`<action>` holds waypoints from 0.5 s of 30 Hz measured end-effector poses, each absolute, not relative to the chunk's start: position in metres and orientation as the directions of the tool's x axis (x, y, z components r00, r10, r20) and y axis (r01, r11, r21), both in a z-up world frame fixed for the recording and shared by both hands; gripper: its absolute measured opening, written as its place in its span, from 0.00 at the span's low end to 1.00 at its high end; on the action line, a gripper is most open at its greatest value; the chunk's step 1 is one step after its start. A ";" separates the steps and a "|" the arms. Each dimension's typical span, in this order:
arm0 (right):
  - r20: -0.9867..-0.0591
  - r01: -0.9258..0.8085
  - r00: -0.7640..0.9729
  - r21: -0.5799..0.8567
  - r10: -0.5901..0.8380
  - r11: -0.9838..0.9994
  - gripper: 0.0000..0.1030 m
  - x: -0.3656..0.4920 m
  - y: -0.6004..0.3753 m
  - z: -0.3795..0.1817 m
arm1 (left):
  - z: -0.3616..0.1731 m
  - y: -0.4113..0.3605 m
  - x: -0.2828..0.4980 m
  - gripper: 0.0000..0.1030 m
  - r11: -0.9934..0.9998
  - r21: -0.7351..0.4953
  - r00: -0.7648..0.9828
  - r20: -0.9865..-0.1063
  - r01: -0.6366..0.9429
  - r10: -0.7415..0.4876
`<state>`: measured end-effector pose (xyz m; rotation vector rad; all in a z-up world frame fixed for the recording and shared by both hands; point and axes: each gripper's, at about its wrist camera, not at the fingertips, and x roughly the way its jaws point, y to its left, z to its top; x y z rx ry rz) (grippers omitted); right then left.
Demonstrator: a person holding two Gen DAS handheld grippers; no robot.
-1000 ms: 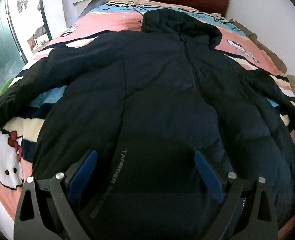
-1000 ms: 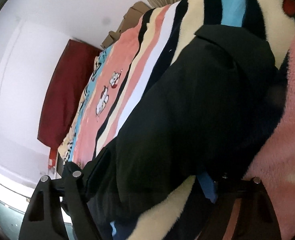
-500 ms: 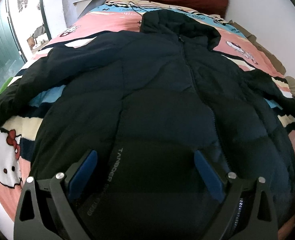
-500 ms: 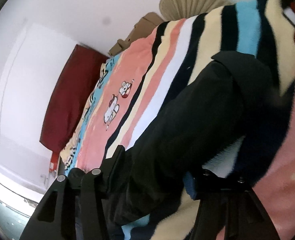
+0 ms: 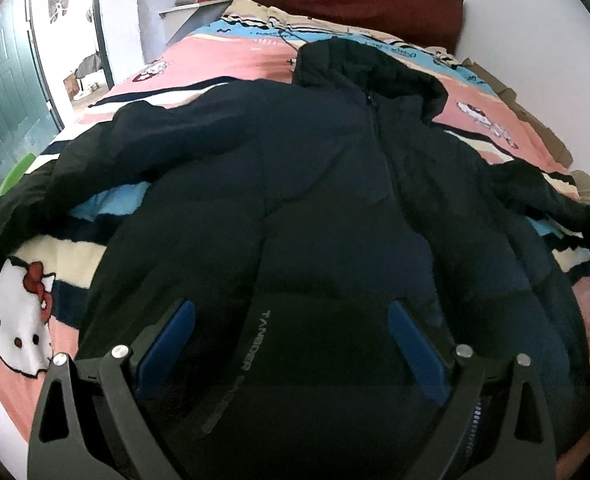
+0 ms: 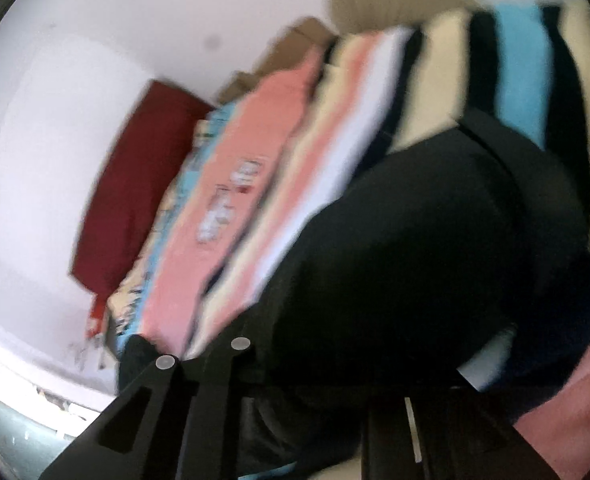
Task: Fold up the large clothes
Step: 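Carry the held sleeve across the jacket back toward the hood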
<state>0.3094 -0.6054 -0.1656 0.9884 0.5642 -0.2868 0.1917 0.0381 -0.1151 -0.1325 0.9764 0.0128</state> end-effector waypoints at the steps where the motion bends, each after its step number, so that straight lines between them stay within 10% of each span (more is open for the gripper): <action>1: -0.535 0.432 0.844 0.715 0.033 0.549 0.16 0.310 -0.600 -0.152 | -0.112 0.040 0.191 0.95 0.991 -0.112 0.566 -0.823 -0.072 -0.051; 15: -0.372 0.003 0.881 0.625 0.294 0.781 0.15 0.365 -0.420 -0.003 | -0.062 0.088 0.145 0.95 0.976 -0.175 0.682 -0.730 -0.126 -0.043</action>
